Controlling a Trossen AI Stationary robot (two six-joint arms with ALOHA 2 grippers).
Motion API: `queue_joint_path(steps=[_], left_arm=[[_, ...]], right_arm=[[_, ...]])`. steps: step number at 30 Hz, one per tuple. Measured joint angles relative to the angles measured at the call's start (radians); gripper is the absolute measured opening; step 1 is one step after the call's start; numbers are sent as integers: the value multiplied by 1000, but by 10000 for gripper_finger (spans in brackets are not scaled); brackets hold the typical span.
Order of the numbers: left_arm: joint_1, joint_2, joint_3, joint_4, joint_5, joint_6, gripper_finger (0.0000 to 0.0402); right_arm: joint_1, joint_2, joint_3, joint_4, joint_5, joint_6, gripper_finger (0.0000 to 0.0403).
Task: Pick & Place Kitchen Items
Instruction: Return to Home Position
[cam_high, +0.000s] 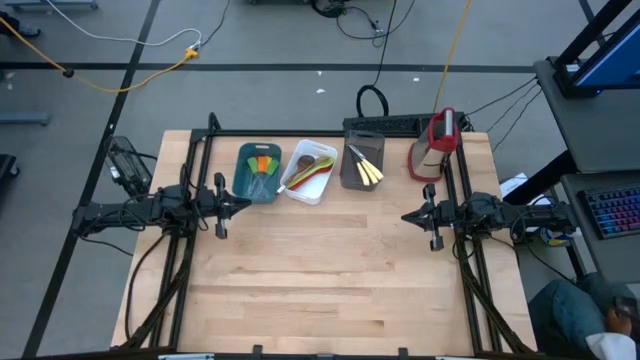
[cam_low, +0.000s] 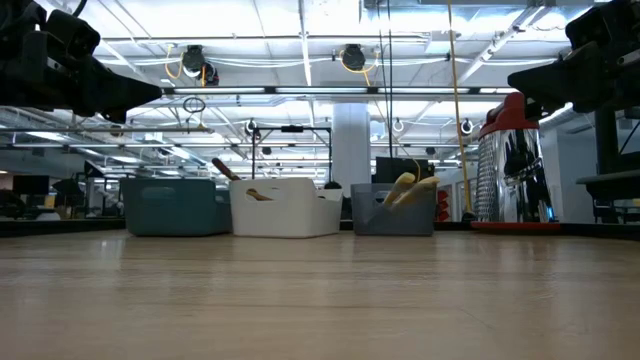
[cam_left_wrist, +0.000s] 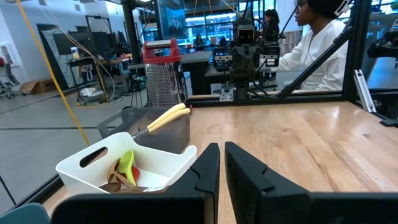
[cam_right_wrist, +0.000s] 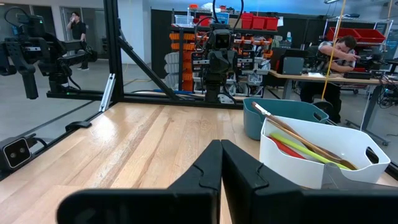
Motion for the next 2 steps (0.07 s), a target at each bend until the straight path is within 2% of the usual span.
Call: queue_joint_path(steps=[2], left_arm=[[0,0,0,0,0,0,31]], right_arm=[[0,0,0,0,0,0,4]])
